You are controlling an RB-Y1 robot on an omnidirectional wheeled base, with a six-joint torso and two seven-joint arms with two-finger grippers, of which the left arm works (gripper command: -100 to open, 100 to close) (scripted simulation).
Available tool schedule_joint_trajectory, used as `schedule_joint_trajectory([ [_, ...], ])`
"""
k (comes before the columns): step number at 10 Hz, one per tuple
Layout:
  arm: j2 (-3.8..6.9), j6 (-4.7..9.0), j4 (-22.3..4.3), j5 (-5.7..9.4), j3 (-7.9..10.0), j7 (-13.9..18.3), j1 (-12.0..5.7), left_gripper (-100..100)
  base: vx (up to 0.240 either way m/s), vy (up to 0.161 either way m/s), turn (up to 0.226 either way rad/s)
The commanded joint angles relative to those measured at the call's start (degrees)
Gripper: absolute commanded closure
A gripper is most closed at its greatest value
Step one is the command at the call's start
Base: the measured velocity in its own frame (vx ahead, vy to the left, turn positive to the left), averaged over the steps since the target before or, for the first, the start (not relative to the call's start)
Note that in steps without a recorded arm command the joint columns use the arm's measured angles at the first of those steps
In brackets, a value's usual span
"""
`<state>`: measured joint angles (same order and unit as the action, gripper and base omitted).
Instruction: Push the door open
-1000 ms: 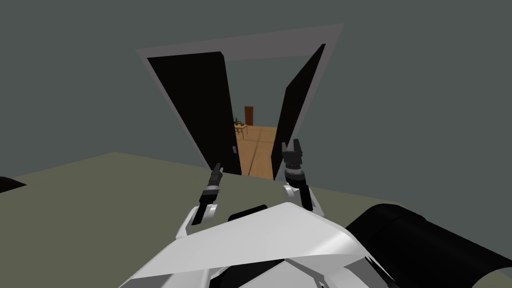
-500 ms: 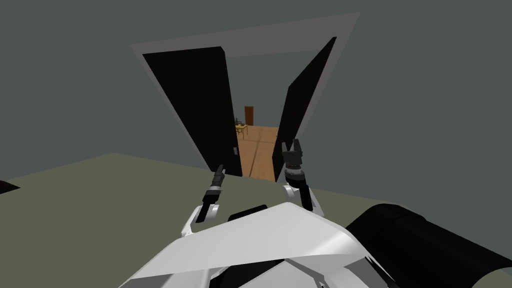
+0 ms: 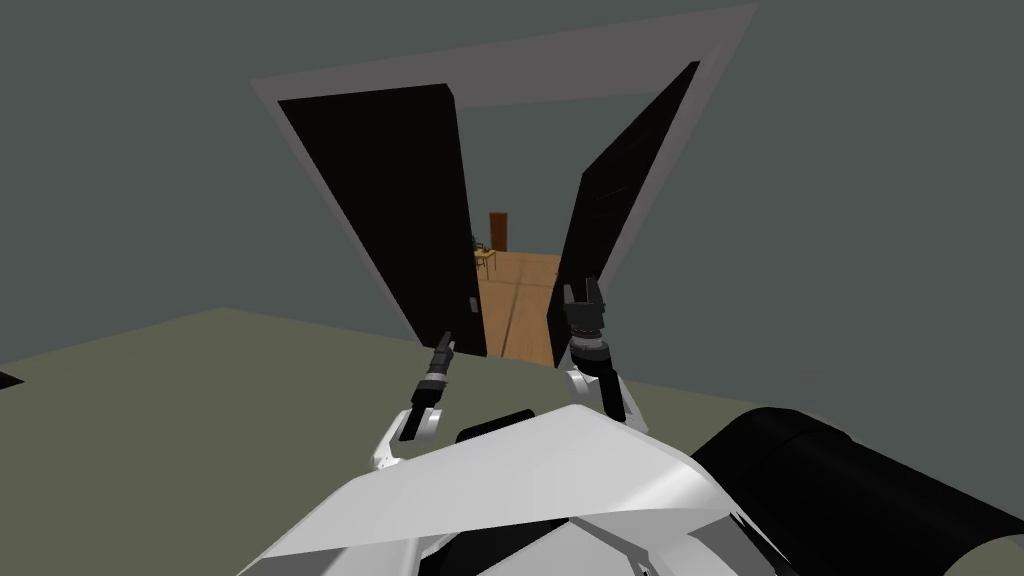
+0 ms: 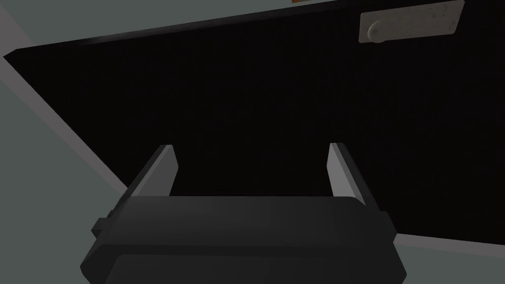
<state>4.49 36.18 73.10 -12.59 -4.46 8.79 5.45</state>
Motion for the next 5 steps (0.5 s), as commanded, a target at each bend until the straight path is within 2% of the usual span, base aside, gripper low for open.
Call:
schedule_joint_trajectory([
  [1, -0.12, 0.77, -2.4, -0.23, -0.07, 0.1, -0.9, -100, 0.088, 0.04, -0.005],
  [5, -0.63, 2.28, -8.2, -0.82, -0.27, 0.3, -3.13, -100, 0.097, 0.048, -0.003],
])
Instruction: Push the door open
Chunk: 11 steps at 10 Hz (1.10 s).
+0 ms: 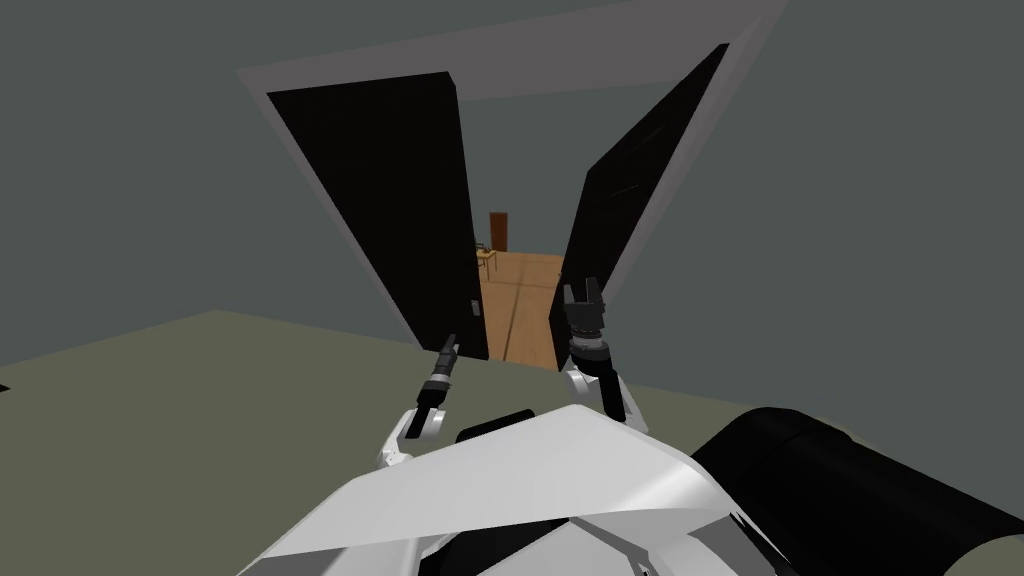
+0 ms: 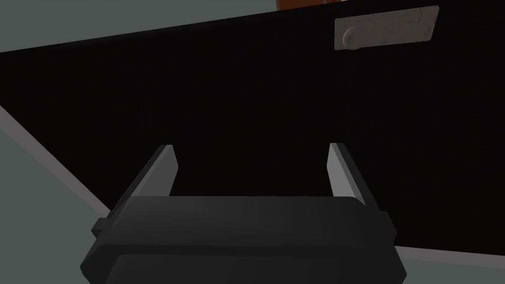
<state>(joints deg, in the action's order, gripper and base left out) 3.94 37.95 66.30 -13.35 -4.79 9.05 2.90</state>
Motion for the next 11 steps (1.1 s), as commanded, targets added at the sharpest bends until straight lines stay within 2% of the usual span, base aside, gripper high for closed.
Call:
schedule_joint_trajectory([
  [1, -0.25, 0.87, -2.7, -0.19, 0.02, 0.1, -1.11, -100, 0.093, 0.061, -0.004],
  [10, -2.02, 3.91, -14.3, -1.38, -0.38, 0.4, -5.61, -100, 0.1, 0.046, -0.003],
  [11, -2.49, 4.49, -16.5, -1.6, -0.46, 0.5, -6.46, -100, 0.112, 0.052, -0.006],
])
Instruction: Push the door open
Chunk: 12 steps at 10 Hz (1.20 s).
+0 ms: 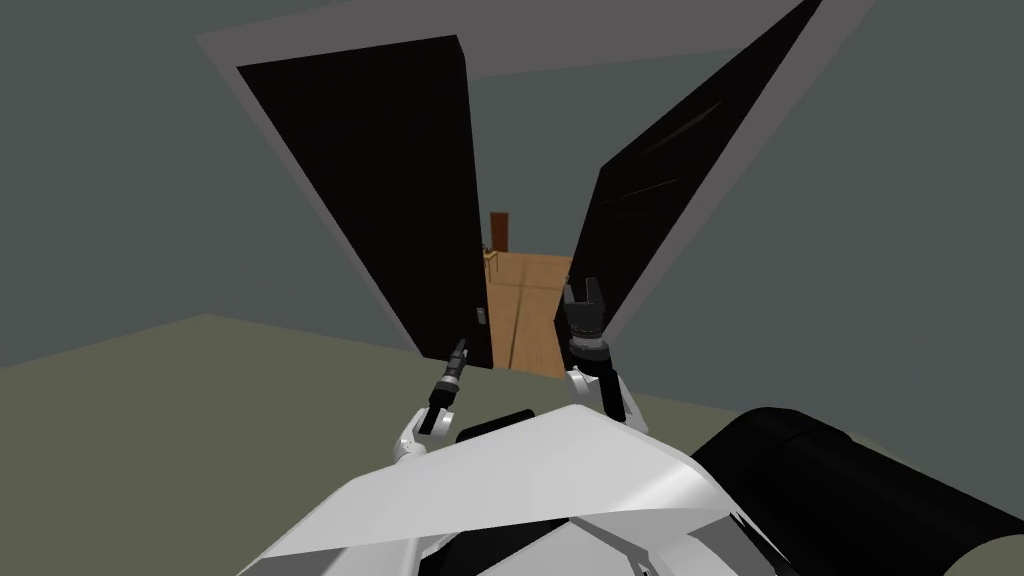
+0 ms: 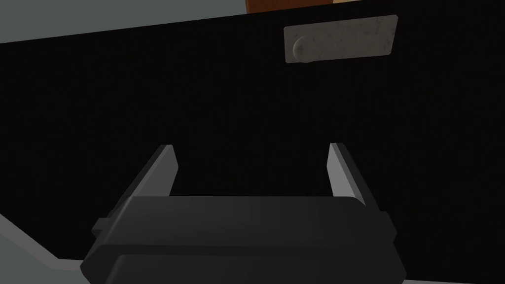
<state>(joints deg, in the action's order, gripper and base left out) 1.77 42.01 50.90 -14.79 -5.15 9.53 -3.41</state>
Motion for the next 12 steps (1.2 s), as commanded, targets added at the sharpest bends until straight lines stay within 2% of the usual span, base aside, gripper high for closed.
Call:
schedule_joint_trajectory([
  [1, -0.57, 0.71, -2.1, -0.28, -0.14, 0.0, -0.56, -100, 0.14, 0.058, -0.005],
  [2, -0.57, 0.71, -2.1, -0.28, -0.14, 0.0, -0.56, -100, 0.093, 0.039, -0.001],
  [4, -1.06, 1.27, -4.2, -0.49, -0.21, 0.1, -1.38, -100, 0.061, 0.028, 0.0],
  [5, -1.55, 1.76, -6.1, -0.69, -0.28, 0.1, -2.11, -100, 0.104, 0.046, -0.005],
  [8, -2.53, 2.65, -9.5, -1.03, -0.39, 0.2, -3.42, -100, 0.132, 0.056, -0.004],
  [9, -3.17, 3.13, -11.3, -1.22, -0.46, 0.3, -4.13, -100, 0.173, 0.042, -0.001],
  [12, -4.28, 3.87, -14.1, -1.51, -0.56, 0.4, -5.24, -100, 0.142, 0.043, -0.002],
])
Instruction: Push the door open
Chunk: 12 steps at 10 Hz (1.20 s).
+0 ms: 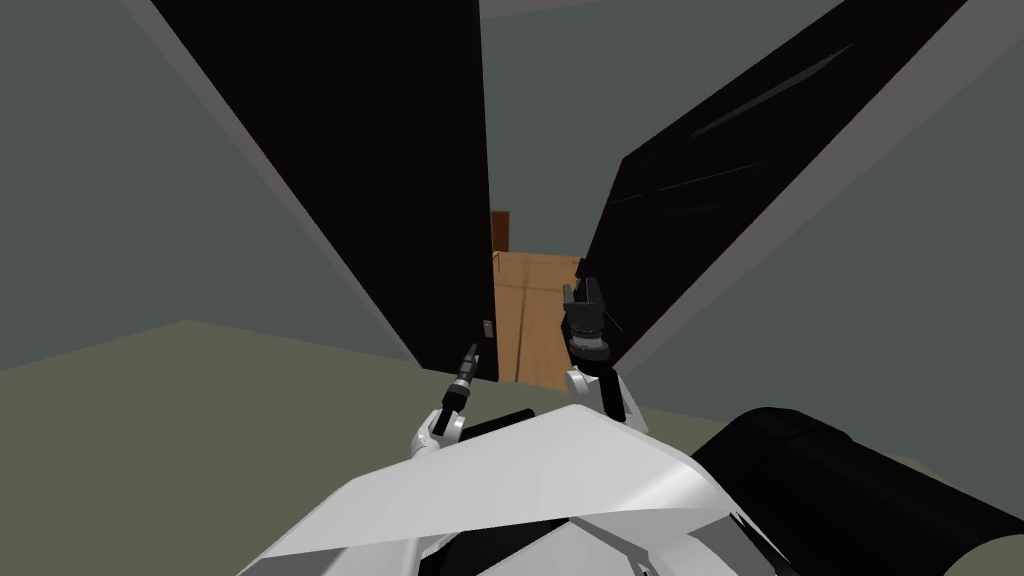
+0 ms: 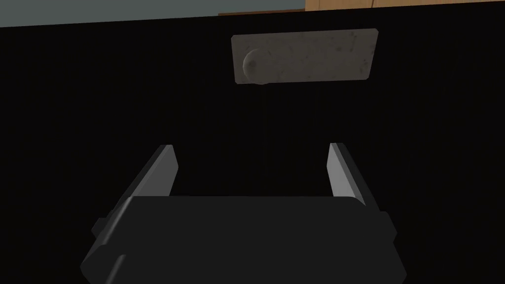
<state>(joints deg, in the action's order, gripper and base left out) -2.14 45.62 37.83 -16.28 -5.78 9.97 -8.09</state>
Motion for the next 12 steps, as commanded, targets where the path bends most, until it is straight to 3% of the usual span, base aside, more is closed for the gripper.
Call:
schedule_joint_trajectory([
  [1, 0.0, 0.0, 0.0, 0.0, 0.0, 0.0, 0.0, -100, 0.052, 0.025, -0.003],
  [2, 1.66, -0.04, -0.2, 0.11, 0.1, 0.0, -0.11, -100, 0.069, -0.01, -0.027],
  [3, 2.4, -0.09, -0.2, 0.2, 0.18, -0.1, -0.18, -100, 0.166, -0.06, -0.03],
  [4, 2.4, -0.09, -0.2, 0.2, 0.18, -0.1, -0.18, -100, 0.136, -0.056, 0.003],
  [6, 3.37, -0.23, -0.5, 0.47, 0.43, -0.2, -0.38, -100, 0.166, -0.082, -0.031],
  [9, 2.2, -0.4, -0.7, 0.79, 0.72, -0.4, -0.63, -100, 0.202, -0.071, -0.028],
  [11, 0.12, -0.5, -0.9, 0.98, 0.89, -0.5, -0.77, -100, 0.17, -0.056, -0.015],
  [12, 0.87, -0.75, -0.1, 0.84, 0.68, -0.3, -0.21, -100, 0.061, -0.011, 0.009],
])
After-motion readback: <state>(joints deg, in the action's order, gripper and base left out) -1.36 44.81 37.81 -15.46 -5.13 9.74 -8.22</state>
